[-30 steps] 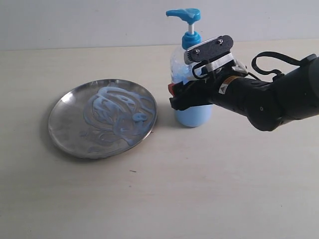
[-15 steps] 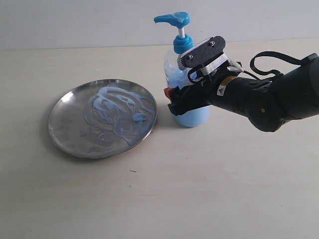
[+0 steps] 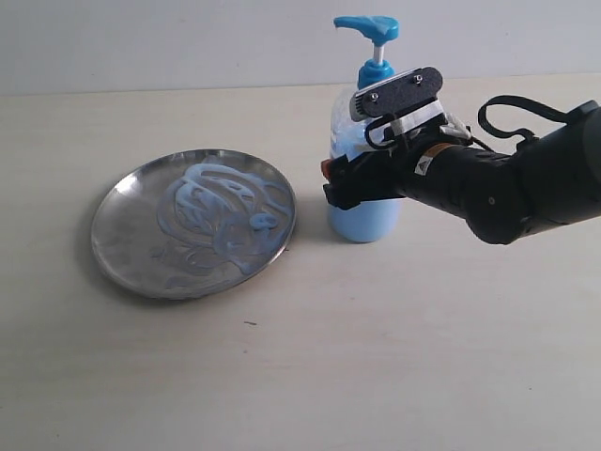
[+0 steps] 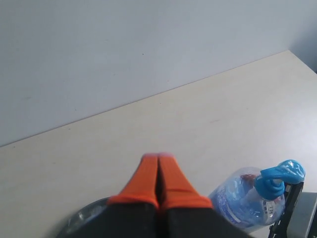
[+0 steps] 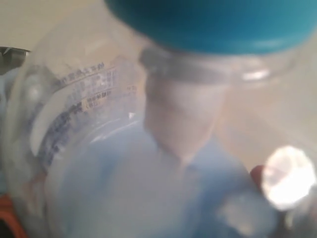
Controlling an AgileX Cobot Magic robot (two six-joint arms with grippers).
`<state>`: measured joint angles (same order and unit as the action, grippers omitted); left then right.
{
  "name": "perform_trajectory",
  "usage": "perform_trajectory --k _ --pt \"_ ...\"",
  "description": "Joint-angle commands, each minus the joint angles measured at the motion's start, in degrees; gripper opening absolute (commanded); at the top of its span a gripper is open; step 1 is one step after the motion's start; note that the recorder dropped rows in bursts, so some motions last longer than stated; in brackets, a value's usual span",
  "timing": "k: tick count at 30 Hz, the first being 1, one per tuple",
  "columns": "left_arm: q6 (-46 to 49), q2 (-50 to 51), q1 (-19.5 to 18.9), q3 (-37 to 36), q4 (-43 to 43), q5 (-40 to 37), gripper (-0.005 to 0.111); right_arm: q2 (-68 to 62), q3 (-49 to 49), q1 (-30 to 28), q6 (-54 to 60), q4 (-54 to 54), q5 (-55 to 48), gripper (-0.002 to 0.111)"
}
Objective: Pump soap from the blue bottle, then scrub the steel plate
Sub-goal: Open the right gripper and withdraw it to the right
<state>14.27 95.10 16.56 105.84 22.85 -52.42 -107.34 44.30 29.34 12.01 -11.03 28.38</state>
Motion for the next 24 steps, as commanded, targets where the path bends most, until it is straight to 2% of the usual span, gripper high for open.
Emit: perform_trajectory --k 1,4,8,18,24 --pt "-0.6 -0.5 -0.2 0.2 0.0 0.1 0.0 0.6 0.0 -0.2 0.4 -3.0 0.4 0.091" --pt "-0.6 -0.5 -0.2 0.2 0.2 0.1 0.0 0.6 0.0 -0.2 0.4 -3.6 -0.5 0.092" --pt "-0.6 -0.5 -0.2 0.2 0.2 -0.1 0.0 0.6 0.0 -0.2 0.4 -3.6 -2.2 0.105" --pt "-0.6 -0.5 -0.2 0.2 0.2 -0.2 0.0 3.1 0.0 -0.1 0.9 -4.0 -4.7 0.105" --pt "-0.4 -0.5 -0.2 0.2 0.2 -0.2 0.0 9.3 0.0 -0.1 0.4 -4.0 -15.3 0.105"
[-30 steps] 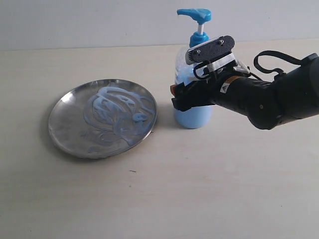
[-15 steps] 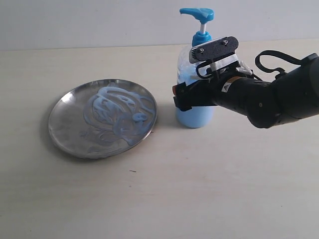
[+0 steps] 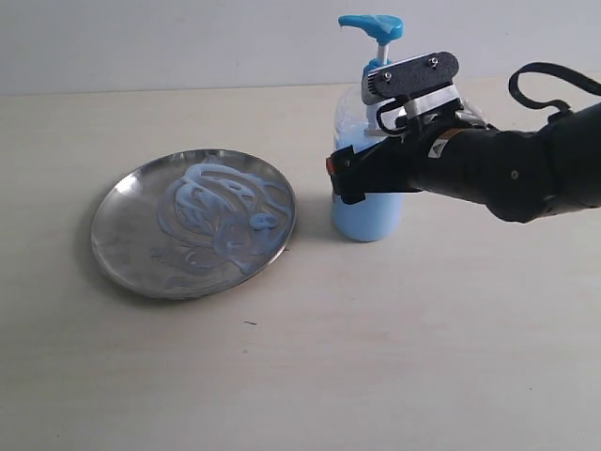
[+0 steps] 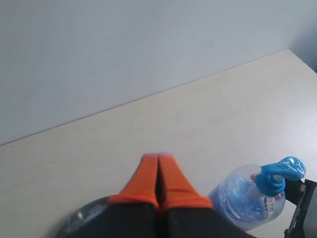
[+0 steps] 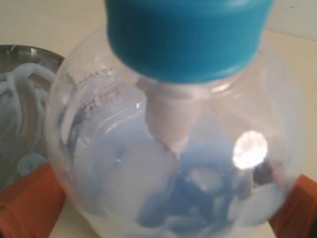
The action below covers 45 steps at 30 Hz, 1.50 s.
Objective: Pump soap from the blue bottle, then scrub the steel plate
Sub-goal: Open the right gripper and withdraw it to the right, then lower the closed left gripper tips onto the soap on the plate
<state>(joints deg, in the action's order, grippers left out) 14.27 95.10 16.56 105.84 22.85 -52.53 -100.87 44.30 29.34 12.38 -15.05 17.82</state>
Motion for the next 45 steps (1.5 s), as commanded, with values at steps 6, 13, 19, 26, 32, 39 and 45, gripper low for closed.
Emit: perform_trajectory --k 6,13,19,26,32,39,45 --pt "-0.4 -0.5 -0.2 0.2 0.2 -2.2 0.0 11.5 0.0 -0.1 0.0 -2.0 -16.4 0.105" --pt "0.2 -0.7 -0.2 -1.1 0.0 -7.5 0.0 19.2 0.0 -0.1 0.0 -2.0 -31.5 0.086" --pt "0.5 -0.7 -0.2 -5.9 0.4 -10.2 0.0 23.1 0.0 -0.1 0.0 -1.7 -41.1 0.052" --pt "5.5 -0.7 -0.2 -14.0 3.2 -11.4 0.0 28.0 0.0 -0.1 0.1 -0.3 -48.5 0.011" --pt "12.9 -0.7 -0.2 -21.6 8.4 -10.3 0.0 33.4 0.0 -0.1 0.0 3.6 -53.3 0.0" --pt "23.7 -0.7 -0.2 -30.4 14.8 -5.1 0.0 41.7 0.0 -0.1 0.1 5.2 -58.4 0.0" --pt "33.4 -0.7 -0.2 -37.6 21.3 0.2 0.0 48.6 0.0 -0.1 0.1 5.2 -59.0 0.0"
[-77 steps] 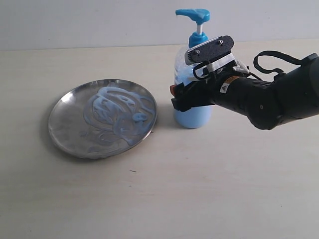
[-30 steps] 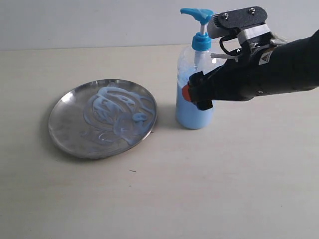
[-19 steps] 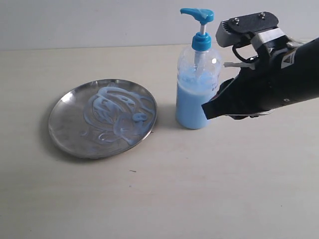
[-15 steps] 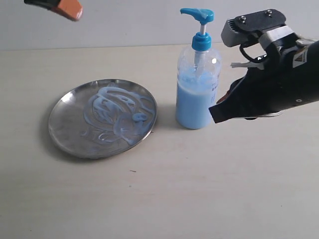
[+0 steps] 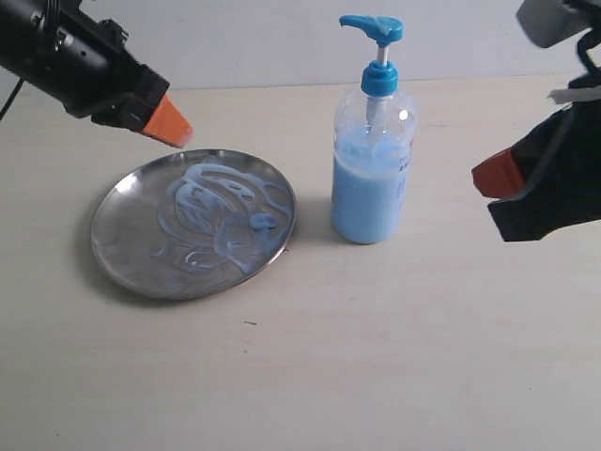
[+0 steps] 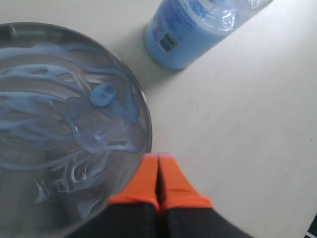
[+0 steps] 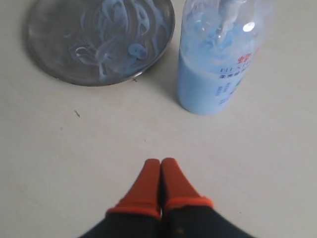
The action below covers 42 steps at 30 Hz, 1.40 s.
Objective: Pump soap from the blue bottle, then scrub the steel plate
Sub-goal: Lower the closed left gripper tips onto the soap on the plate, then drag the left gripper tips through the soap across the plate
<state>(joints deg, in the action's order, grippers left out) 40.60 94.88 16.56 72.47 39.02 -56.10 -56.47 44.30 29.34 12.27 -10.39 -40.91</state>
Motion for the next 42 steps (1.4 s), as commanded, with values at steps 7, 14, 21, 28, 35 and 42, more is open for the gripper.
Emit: perform_trajectory --k 7,14,21,28,35,42 --pt "12.9 -0.3 2.2 -8.2 7.4 8.0 0.0 12.2 0.0 -0.1 0.3 1.6 -0.1 0.0" --pt "13.8 1.9 7.3 -9.0 6.8 16.7 0.0 20.2 0.0 -0.1 0.4 1.6 1.9 0.0" --pt "13.7 7.8 8.8 -9.0 5.6 21.9 0.0 26.2 -1.5 -0.1 0.7 1.6 3.3 0.0" --pt "11.9 12.7 8.8 -8.7 5.9 25.5 0.0 32.1 -9.3 -0.1 0.7 1.4 9.8 0.0" --pt "7.2 17.5 8.8 -4.3 6.7 25.2 0.0 33.8 -15.5 -0.1 0.7 1.8 13.1 0.0" --pt "6.5 22.1 8.8 -0.3 7.5 24.1 0.0 33.8 -18.9 -0.1 0.6 3.7 15.4 0.0"
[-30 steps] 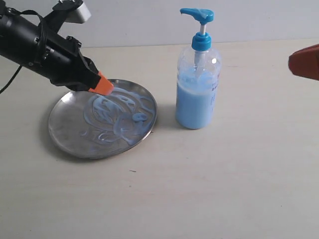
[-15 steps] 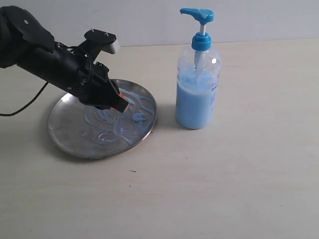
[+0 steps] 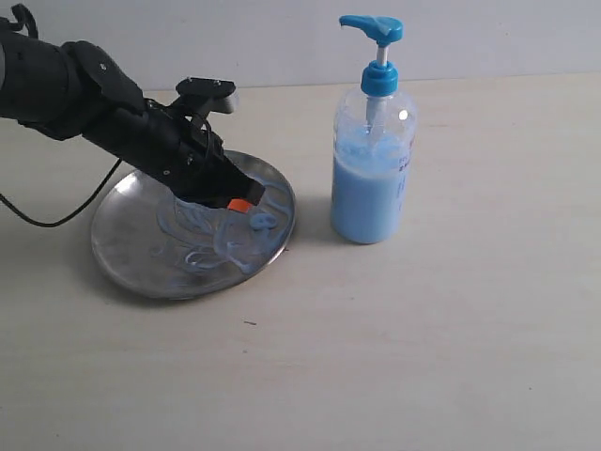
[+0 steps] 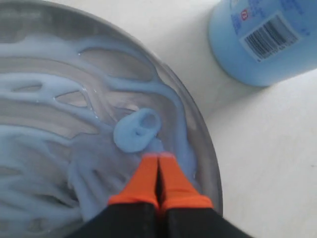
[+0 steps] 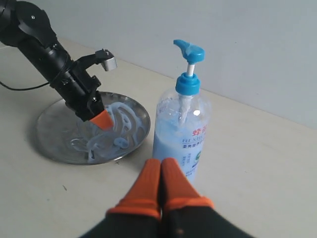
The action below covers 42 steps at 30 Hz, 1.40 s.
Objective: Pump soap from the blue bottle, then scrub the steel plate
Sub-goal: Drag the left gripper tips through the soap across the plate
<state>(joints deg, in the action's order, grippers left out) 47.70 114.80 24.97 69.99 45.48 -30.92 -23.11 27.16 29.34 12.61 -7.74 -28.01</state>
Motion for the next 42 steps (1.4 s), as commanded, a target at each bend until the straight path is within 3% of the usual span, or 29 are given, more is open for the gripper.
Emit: perform_trajectory --k 1,27,42 --pt "-0.6 2.9 0.4 2.8 1.4 -1.5 0.0 0.4 -1.8 -0.1 0.3 1.0 2.8 0.0" --pt "-0.6 9.5 0.5 8.2 0.9 -0.4 0.0 0.4 -1.8 -0.1 0.3 1.1 4.4 0.0" --pt "-4.8 9.6 3.6 8.2 -9.5 2.6 0.0 0.4 -1.8 -0.1 0.3 1.1 4.5 0.0"
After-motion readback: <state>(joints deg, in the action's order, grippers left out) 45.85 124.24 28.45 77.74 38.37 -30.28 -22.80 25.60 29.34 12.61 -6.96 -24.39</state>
